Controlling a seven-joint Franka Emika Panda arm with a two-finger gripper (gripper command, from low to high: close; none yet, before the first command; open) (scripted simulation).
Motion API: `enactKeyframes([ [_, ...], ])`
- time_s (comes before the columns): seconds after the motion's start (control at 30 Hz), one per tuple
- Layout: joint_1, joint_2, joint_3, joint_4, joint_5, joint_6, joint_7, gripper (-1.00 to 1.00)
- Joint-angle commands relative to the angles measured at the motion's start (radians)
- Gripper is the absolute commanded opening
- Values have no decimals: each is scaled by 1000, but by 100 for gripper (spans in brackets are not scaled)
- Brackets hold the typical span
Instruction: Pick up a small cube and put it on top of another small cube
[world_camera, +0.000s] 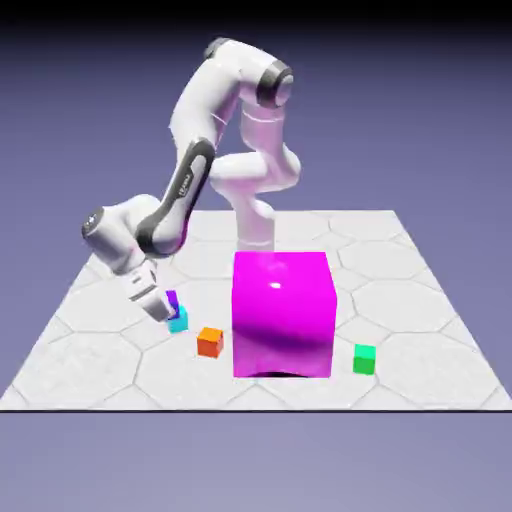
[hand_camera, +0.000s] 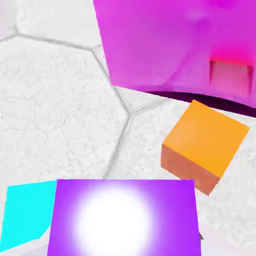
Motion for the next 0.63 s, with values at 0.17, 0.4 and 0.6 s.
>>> enactKeyframes([
  [0.17, -107, -186, 66, -102, -258, 70, -71, -100],
  [0.4, -161, -140, 135, -170, -228, 194, -183, -100],
  [0.6, -170, -86, 158, -187, -169, 245, -227, 100],
])
